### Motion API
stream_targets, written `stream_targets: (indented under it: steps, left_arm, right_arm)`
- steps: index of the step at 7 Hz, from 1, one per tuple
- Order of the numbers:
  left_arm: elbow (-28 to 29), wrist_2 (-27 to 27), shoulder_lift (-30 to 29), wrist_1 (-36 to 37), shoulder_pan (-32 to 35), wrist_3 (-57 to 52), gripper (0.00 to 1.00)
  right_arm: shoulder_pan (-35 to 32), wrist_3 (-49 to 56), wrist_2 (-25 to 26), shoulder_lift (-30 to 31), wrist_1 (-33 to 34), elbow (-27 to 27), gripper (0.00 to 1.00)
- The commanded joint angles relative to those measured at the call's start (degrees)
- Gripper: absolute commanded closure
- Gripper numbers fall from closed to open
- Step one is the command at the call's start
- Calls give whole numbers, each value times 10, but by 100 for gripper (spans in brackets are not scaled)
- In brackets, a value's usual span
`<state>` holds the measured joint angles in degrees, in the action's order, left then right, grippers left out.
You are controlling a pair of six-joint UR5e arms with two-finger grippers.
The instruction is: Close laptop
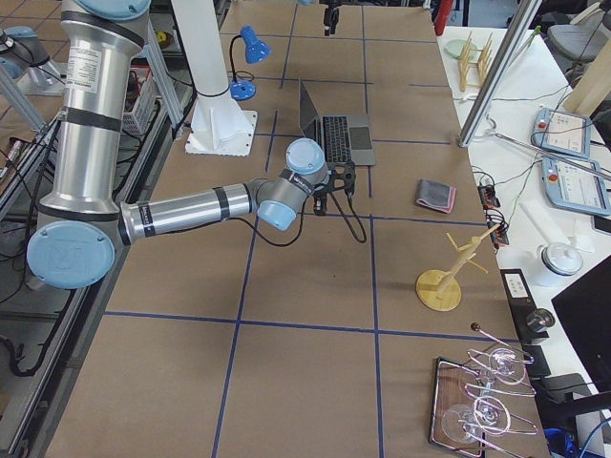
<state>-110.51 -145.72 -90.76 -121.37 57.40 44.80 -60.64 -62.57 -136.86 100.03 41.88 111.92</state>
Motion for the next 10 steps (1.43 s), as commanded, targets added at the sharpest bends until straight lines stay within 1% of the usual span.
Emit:
stream_targets:
  steps: [1, 2, 3, 4, 5, 6, 7, 8, 9, 10]
  left_arm:
    - [-1, 1, -56, -44, -68, 141, 9]
    - [-1, 1, -64, -44, -83, 157, 25]
    - [-4, 0, -65, -45, -100, 165, 48]
    - [-8, 1, -71, -45, -130, 174, 68]
    - [-13, 0, -77, -45, -149, 177, 76]
    - [-14, 1, -78, -45, -180, 181, 89]
    - [-20, 16, -87, -45, -192, 188, 95]
    - [-20, 18, -114, -45, -220, 229, 95]
    - [-18, 37, -146, -44, -238, 271, 95]
    - [-14, 61, -154, -44, -248, 277, 95]
  right_arm:
    - [97, -76, 75, 1, -9, 50, 25]
    - [151, -93, 125, 2, -9, 68, 32]
    - [179, -101, 129, 3, -9, 77, 44]
    - [204, -101, 134, 3, -8, 87, 61]
    - [233, -101, 152, 3, -8, 95, 72]
    - [275, -102, 187, 7, -8, 98, 78]
    - [327, -106, 238, 5, -8, 102, 84]
    - [364, -131, 279, -3, -8, 107, 84]
    - [366, -141, 283, -19, -8, 116, 87]
    - [367, -157, 293, -39, -7, 116, 90]
